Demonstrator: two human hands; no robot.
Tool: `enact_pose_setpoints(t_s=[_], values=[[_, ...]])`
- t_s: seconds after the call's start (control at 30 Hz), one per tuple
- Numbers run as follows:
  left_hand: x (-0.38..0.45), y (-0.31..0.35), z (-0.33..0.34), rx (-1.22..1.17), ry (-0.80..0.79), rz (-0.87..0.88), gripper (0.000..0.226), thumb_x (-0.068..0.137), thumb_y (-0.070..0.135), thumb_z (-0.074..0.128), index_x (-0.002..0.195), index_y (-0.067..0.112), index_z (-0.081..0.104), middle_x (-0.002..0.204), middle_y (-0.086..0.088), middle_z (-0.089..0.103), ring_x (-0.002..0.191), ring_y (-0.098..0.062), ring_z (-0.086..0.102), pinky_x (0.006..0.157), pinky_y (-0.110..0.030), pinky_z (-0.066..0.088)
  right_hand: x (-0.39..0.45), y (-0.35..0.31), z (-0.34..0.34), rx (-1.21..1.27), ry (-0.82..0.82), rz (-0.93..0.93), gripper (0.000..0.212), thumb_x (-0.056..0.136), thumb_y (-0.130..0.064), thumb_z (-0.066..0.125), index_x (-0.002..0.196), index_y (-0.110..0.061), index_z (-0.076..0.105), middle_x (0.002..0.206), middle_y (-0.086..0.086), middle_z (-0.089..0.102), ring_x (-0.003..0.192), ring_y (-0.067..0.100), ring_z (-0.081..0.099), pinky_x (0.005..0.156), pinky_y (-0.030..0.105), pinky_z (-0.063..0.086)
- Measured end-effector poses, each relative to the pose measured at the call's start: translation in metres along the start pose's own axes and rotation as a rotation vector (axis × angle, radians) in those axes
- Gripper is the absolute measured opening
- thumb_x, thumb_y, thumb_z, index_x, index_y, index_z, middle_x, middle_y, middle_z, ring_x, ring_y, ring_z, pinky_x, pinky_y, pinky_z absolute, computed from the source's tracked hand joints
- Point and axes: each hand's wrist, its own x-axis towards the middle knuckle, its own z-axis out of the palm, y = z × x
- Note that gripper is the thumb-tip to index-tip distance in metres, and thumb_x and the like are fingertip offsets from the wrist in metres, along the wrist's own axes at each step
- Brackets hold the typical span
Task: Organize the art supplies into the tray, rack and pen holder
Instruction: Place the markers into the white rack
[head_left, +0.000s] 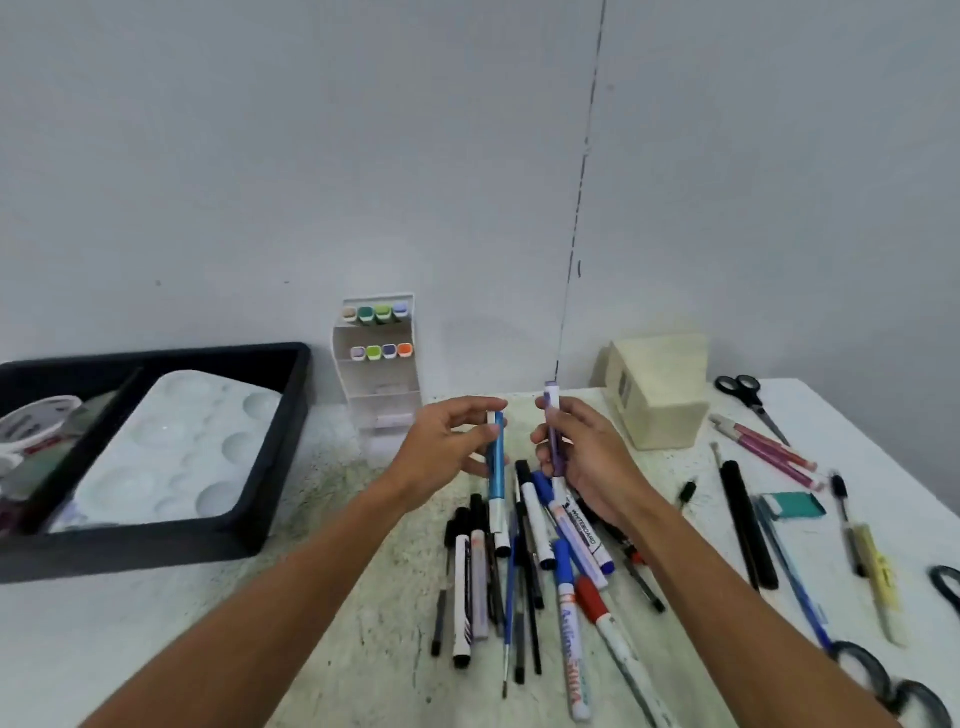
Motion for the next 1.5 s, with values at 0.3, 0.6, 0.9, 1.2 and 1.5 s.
enact_pose_setpoints(t_s=[0.3,0.6,0.9,1.2,1.5], values=[[-0.038,0.028,-0.087,0.035,0.274,0.109,0.035,0.078,0.005,0.075,0.111,0.003,0.063,0.096,-0.011,0.066,0.072,-0.026,0.071,0.061,-0.038,0.060,0.017,-0.021,0.090,-0.250,-0.065,-0.337,0.010,0.091,-0.007,0.062,0.087,-0.016,0.062,0.079,0.020,0.062,0.073,0.025,0.060,0.073,0.031,0.047],[-0.046,0.044,-0.111,0.154,0.455,0.407,0.028,0.073,0.001,0.078,0.096,0.012,0.066,0.087,-0.004,0.070,0.076,-0.014,0.071,0.072,-0.024,0.057,0.010,-0.023,0.116,-0.449,-0.025,-0.748,0.034,0.082,0.004,0.061,0.082,-0.027,0.047,0.077,-0.021,0.069,0.072,0.012,0.060,0.049,0.029,0.037],[-0.038,0.020,-0.110,0.485,0.529,0.649,0.020,0.071,0.002,0.081,0.089,0.004,0.072,0.075,0.017,0.063,0.053,0.010,0.048,0.051,-0.003,0.027,0.023,-0.013,0.109,-0.713,0.049,-0.911,0.016,0.078,-0.017,0.062,0.095,-0.018,0.063,0.084,-0.008,0.067,0.074,-0.001,0.053,0.063,0.023,0.045],[-0.013,-0.008,-0.105,0.634,0.429,0.518,0.018,0.078,0.014,0.074,0.096,0.013,0.072,0.086,0.003,0.074,0.060,-0.003,0.066,0.055,-0.005,0.041,0.038,-0.007,0.107,-1.098,-0.011,-0.953,0.024,0.084,-0.029,0.058,0.098,-0.013,0.070,0.095,0.001,0.055,0.083,0.017,0.056,0.058,0.026,0.045],[0.004,-0.015,-0.103,0.765,0.318,0.470,0.019,0.086,0.008,0.067,0.105,0.008,0.068,0.098,-0.002,0.074,0.047,-0.007,0.060,0.061,-0.028,0.055,0.054,-0.004,0.111,-1.322,-0.101,-0.854,0.023,0.091,-0.026,0.057,0.110,-0.020,0.068,0.086,0.002,0.066,0.073,0.027,0.063,0.059,0.026,0.032]])
